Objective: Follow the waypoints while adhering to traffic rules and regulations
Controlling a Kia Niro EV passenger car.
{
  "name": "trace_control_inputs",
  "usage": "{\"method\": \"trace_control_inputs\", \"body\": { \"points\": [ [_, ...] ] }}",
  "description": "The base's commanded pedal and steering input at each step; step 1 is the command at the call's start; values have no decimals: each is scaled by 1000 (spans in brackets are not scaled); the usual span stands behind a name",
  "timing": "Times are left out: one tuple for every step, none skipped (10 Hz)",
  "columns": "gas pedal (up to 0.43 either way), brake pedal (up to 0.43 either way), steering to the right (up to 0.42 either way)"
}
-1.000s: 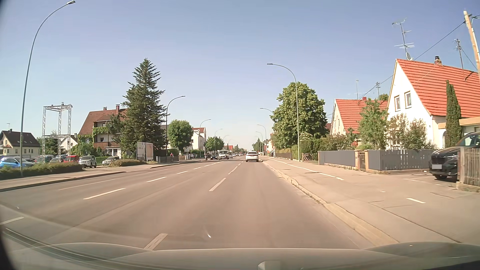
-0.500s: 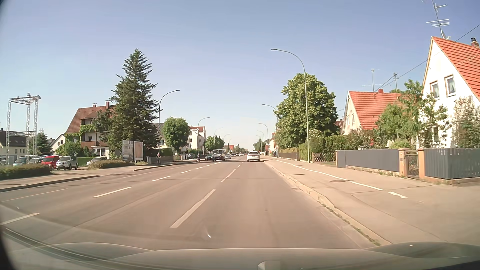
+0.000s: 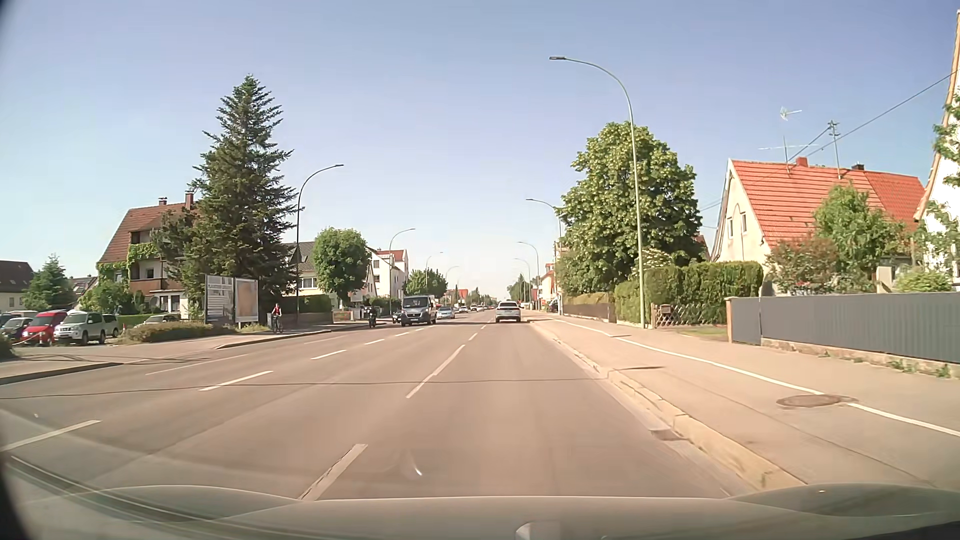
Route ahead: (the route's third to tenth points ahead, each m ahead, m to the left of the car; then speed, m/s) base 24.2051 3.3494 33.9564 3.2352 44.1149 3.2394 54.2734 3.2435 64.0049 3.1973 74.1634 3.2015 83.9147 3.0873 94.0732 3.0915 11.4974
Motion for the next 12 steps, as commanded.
{"method": "trace_control_inputs", "body": {
  "points": [
    [197,0,-3],
    [197,0,-1],
    [197,0,-1],
    [197,0,-1],
    [197,0,-1],
    [189,0,-2],
    [189,0,-3],
    [189,0,-3],
    [177,0,-3],
    [177,0,-3],
    [150,0,-3],
    [118,0,-3]
  ]
}}
